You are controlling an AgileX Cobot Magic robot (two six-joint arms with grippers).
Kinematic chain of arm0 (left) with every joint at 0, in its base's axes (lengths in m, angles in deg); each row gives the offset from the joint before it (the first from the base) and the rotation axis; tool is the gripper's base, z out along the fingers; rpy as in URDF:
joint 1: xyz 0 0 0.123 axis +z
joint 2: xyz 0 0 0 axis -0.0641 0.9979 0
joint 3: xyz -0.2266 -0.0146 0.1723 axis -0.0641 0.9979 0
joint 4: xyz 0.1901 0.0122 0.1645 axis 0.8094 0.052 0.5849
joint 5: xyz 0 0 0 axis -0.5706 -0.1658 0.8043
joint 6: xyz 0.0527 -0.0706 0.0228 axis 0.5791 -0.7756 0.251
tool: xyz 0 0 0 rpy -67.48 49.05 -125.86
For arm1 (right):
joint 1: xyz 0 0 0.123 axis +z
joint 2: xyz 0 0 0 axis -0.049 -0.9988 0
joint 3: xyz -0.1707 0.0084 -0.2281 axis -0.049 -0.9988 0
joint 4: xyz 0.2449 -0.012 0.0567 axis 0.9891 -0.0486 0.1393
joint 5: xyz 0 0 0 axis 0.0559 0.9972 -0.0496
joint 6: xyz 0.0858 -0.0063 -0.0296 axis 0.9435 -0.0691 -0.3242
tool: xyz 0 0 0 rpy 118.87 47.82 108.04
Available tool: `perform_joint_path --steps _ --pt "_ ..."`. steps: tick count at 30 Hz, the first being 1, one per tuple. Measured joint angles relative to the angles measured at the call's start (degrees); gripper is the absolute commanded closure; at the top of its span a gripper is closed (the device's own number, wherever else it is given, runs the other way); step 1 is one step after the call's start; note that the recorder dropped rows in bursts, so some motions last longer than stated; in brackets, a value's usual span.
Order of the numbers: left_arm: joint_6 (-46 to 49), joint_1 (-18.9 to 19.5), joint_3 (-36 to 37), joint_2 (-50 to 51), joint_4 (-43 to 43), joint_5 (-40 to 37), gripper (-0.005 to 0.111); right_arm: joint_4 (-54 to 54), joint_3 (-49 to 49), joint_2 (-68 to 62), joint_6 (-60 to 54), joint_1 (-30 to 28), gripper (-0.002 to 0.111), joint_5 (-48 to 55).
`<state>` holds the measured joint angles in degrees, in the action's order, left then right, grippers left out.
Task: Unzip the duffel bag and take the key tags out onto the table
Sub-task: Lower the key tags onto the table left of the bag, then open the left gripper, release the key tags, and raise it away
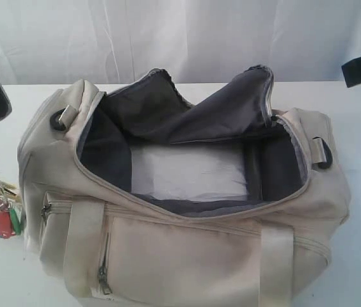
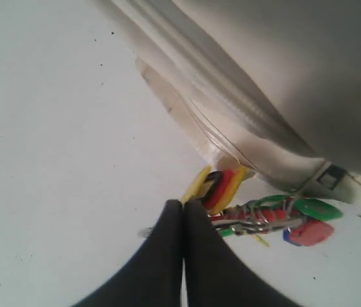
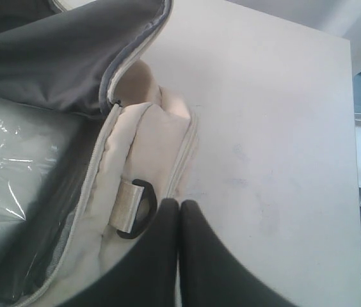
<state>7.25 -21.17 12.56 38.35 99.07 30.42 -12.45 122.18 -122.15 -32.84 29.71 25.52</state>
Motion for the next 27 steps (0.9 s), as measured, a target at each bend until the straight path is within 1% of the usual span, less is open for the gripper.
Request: perform_joint_path --steps 5,10,13,20,27 --pt "0.71 0.00 2.27 0.00 0.00 2.87 0.107 0.00 0.00 0.00 0.00 0.00 0.108 0.00" --pt "0.80 0.00 2.62 0.84 0.00 3.86 0.107 0.00 0.00 0.00 0.00 0.00 0.108 0.00" --pt "0.61 0.00 2.62 2.69 0.00 4.35 0.107 0.00 0.00 0.00 0.00 0.00 0.108 0.00" --pt "-3.07 0.00 2.62 7.83 0.00 5.87 0.107 0.00 0.00 0.00 0.00 0.00 0.108 0.00" --pt "-3.29 0.00 2.62 11.05 -0.48 7.92 0.107 0.00 0.00 0.00 0.00 0.00 0.108 0.00"
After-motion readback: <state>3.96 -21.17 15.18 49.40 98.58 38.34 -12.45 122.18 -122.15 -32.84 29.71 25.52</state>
